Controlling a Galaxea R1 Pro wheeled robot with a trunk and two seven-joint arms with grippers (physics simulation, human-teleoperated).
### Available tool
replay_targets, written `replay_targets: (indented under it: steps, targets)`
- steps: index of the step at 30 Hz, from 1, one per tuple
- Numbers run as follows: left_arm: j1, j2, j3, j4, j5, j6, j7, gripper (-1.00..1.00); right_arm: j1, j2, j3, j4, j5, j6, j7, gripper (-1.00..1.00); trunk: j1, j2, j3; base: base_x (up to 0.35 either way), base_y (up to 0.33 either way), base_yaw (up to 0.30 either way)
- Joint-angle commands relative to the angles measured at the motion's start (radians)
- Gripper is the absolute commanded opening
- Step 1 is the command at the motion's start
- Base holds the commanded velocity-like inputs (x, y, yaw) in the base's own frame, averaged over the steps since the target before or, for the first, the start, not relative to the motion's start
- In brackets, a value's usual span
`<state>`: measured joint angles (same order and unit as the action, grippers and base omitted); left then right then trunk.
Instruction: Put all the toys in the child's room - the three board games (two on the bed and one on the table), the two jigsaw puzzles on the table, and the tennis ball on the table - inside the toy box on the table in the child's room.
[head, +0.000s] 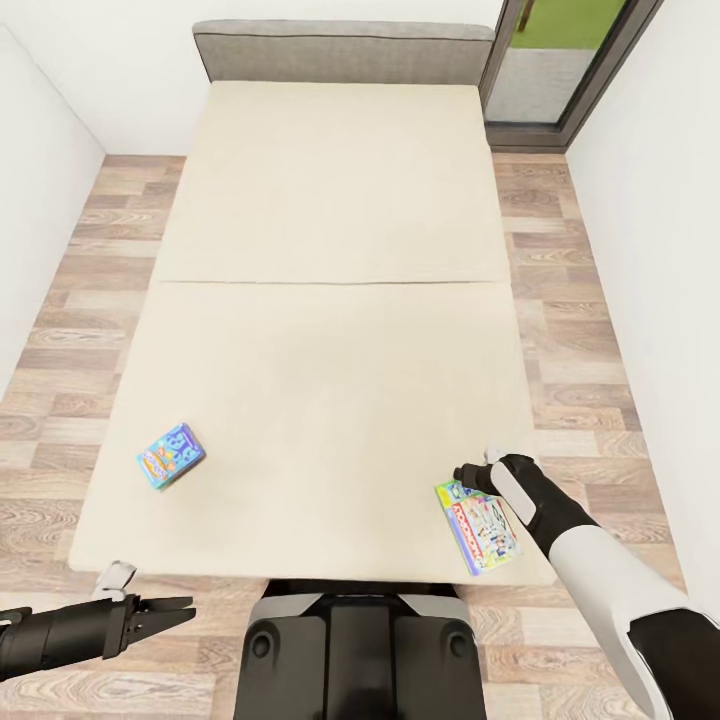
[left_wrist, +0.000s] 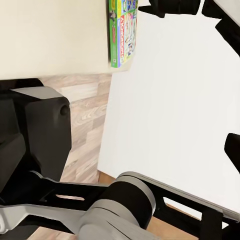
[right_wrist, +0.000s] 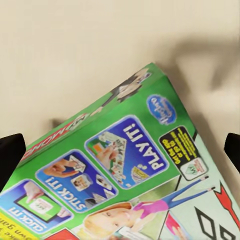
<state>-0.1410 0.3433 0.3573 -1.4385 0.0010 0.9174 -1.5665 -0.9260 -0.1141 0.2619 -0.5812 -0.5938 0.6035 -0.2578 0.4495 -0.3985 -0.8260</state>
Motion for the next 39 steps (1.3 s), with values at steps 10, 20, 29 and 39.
replay_targets:
  steps: [10,20,29,39]
  targets:
    - [0.000,0.000,0.000,0.000,-0.001,0.011,-0.004,1.00,-0.001,-0.002,0.008,-0.002,-0.011,0.002,-0.009,1.00,0.001,-0.002,-0.001,-0.081,0.000,0.000]
    - [0.000,0.000,0.000,0.000,-0.001,0.011,-0.004,1.00,-0.001,-0.002,0.007,-0.002,-0.011,0.002,-0.009,1.00,0.001,-0.002,-0.001,-0.038,0.000,0.000]
    - [0.000,-0.001,-0.001,0.000,-0.001,0.011,-0.004,1.00,-0.001,-0.003,0.007,-0.002,-0.011,0.002,-0.009,1.00,0.001,-0.002,-0.001,-0.062,0.000,0.000]
    - [0.000,-0.003,-0.002,0.000,-0.001,0.011,-0.004,1.00,-0.001,-0.010,0.007,-0.002,-0.011,0.002,-0.009,1.00,0.001,-0.002,-0.001,-0.054,0.000,0.000]
